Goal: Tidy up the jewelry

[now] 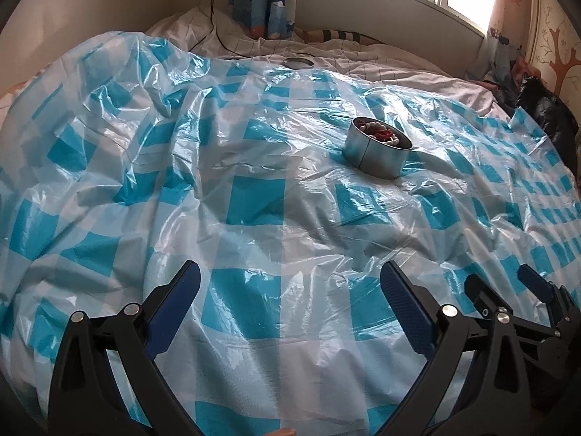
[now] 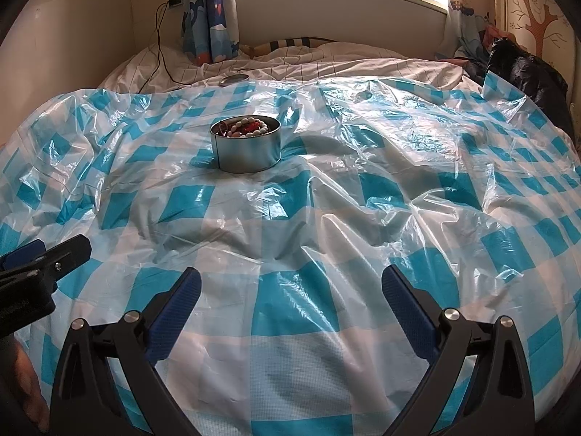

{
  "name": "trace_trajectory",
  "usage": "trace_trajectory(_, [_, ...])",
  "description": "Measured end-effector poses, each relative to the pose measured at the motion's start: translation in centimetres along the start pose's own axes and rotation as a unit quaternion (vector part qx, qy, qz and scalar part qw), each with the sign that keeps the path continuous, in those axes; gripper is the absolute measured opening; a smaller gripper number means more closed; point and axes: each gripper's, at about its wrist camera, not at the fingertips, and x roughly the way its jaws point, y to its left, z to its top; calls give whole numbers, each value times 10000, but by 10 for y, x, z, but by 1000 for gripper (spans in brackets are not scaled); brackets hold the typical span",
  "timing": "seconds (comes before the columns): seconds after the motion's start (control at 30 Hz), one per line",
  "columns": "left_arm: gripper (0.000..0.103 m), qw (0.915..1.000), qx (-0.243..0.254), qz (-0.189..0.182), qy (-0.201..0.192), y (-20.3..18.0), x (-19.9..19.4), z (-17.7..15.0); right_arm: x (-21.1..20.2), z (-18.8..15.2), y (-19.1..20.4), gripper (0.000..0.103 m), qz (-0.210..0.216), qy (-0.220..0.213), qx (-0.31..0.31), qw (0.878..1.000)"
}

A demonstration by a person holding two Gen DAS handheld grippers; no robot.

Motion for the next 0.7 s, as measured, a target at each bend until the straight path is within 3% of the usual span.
trace_trajectory(0.3, [95,9993,-341,-126,80,10,3,0,1,-1,1,95,-3,18,-8,10000])
trace_trajectory(0.47, [95,9984,-551,-132,-66,18,-1,-2,2,-1,1,95,-7,17,-15,10000])
trace_trajectory(0.7, [95,9964,150,475,-681,0,-18,-3,-1,-2,2,95,-79,-97,-123,9998])
